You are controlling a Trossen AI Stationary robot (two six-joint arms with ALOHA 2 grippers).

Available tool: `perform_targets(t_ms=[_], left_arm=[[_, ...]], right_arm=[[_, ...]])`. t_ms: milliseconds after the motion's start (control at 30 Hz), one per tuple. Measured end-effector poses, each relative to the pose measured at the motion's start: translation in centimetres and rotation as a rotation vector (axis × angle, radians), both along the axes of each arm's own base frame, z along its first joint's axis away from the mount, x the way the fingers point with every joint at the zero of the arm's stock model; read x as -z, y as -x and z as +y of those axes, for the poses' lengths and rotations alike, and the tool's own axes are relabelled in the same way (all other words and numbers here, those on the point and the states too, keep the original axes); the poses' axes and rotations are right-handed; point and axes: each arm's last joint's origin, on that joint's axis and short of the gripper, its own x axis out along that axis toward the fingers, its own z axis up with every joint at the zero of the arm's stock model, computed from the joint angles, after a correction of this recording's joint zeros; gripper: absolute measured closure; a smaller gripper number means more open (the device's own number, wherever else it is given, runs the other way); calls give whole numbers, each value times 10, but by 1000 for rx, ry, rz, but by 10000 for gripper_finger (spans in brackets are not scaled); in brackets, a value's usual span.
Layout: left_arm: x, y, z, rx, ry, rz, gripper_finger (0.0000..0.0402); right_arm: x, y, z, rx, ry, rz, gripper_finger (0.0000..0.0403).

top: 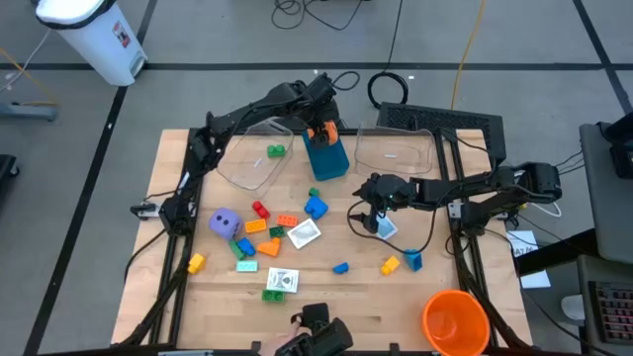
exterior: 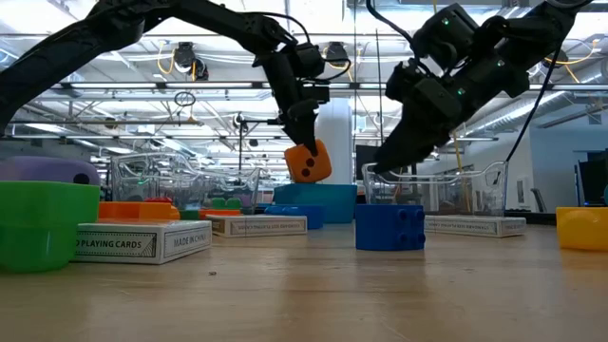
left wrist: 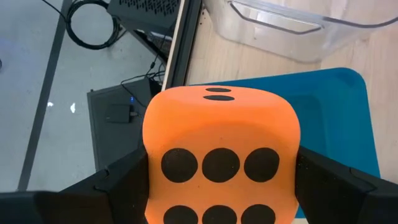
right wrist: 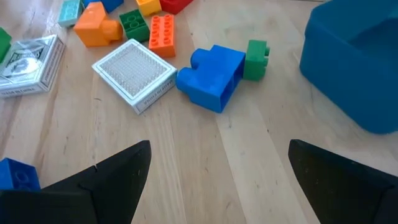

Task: Pick & Place Toys
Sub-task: Put the orange dice into the blue bin

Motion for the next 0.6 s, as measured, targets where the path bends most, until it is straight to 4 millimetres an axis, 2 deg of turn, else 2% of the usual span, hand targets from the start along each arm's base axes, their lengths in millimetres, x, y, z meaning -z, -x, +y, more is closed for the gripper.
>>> perform_targets(t_ms=[100, 400, 600], left_arm=[[0, 0, 0, 0, -1, -2, 78], [23, -6, 0, 0, 41, 60, 78], [27, -8, 1, -7, 46, 65, 78]], right_arm=[[0, 0, 0, 0, 1, -5, 33], [0, 0, 0, 8, -12, -6, 33], [0, 0, 0, 9, -12, -5, 33]])
